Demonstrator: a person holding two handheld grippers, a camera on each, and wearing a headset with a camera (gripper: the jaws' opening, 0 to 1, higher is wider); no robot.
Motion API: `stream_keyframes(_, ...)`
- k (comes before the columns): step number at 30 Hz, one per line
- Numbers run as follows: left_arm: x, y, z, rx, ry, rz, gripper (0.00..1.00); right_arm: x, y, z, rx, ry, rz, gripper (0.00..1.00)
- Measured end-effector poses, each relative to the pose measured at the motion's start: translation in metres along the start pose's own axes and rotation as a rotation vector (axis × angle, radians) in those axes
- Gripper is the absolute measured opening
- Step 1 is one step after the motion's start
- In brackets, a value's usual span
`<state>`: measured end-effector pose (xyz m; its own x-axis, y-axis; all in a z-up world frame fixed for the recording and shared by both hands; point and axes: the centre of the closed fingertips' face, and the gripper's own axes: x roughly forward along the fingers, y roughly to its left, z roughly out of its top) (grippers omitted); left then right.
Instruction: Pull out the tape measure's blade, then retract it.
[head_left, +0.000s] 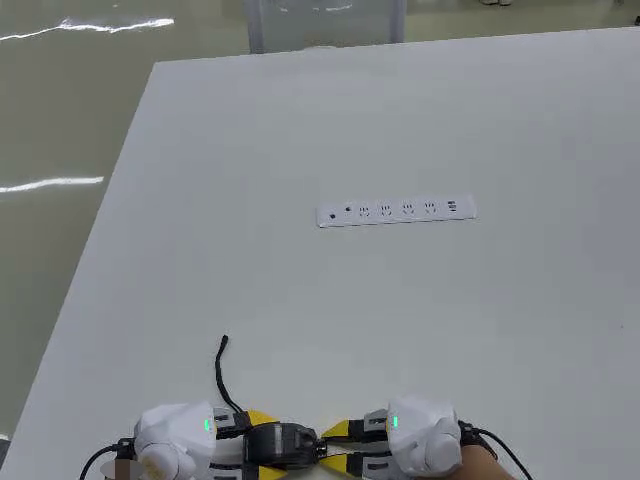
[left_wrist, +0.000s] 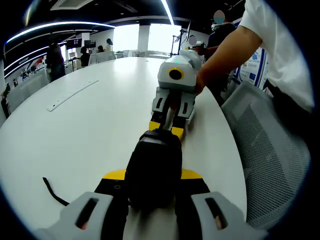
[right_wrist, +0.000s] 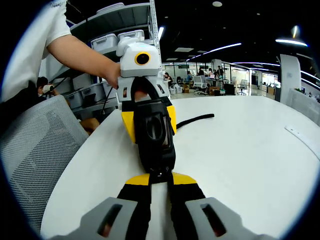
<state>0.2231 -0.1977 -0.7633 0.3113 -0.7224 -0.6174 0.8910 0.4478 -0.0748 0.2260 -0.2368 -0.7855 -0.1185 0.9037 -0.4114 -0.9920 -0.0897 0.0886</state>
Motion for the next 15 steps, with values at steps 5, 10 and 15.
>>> stream_keyframes(5,0.0,0.0002,-0.0004,0.0,0.002,-0.001,0.32,-0.0001,-0.0001,-0.0001,0.006,-0.006,-0.003,0.12)
stream_keyframes(10,-0.0001,0.0003,-0.0004,-0.002,-0.002,-0.001,0.32,0.0003,-0.0001,-0.0004,0.008,-0.011,-0.008,0.12)
stream_keyframes(15,0.0003,0.0008,-0.0013,0.001,0.003,-0.005,0.32,0.0004,0.0002,-0.0003,0.003,-0.013,-0.007,0.12)
